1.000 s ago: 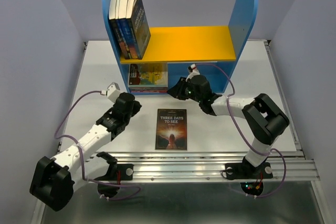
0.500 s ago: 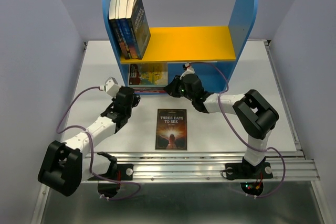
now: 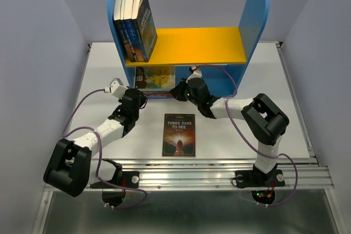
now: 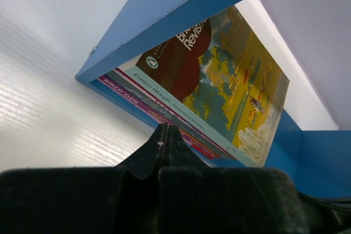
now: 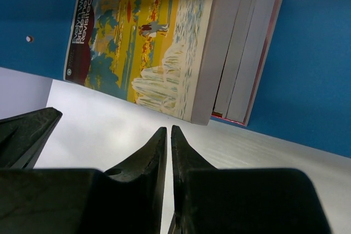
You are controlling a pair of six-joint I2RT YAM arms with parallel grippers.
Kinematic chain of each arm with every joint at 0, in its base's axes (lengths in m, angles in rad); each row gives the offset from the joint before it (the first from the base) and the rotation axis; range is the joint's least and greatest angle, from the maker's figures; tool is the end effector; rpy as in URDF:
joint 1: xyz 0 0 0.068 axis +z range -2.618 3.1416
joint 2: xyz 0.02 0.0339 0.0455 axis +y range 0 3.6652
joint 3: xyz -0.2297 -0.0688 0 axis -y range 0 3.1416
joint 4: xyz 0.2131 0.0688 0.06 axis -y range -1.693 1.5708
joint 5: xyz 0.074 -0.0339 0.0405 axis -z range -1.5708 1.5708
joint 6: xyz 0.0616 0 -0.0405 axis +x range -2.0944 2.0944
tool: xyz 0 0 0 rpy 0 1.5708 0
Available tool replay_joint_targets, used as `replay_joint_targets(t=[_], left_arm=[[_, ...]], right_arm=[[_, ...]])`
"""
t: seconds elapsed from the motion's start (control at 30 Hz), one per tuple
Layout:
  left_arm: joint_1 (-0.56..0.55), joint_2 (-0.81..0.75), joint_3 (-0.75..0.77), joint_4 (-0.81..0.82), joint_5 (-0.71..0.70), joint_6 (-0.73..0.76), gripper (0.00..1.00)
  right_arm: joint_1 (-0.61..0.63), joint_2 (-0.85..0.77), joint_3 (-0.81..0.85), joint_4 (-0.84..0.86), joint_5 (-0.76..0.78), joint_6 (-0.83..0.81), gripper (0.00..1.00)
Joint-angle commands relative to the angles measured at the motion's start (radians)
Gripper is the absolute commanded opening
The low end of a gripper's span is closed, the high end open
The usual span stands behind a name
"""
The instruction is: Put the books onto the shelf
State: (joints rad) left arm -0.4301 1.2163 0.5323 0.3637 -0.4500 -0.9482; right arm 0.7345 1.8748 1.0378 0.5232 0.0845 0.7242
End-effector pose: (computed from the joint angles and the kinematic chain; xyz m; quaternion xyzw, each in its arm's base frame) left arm 0.2532 -0.0867 0.2000 -0.3287 0.7306 -0.2232 0.5554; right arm 0.3039 0.2674 0.1728 0.0207 0.8083 0.3660 0.4607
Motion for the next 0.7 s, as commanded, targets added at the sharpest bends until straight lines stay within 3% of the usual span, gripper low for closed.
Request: replay_joint_targets(t=[0.0,0.67], left_arm=[[0.007,0.005,-0.023,0.09,-0.036,-0.003,0.0],[0.011,0.135,-0.022,0.208,-0.036,-0.034,0.0]], right_arm=[[0.016,0.014,0.038,0.026,0.047,-0.02,0.13],[0.025,0.05,0.068,0.034,0.075,-0.025,0.13]])
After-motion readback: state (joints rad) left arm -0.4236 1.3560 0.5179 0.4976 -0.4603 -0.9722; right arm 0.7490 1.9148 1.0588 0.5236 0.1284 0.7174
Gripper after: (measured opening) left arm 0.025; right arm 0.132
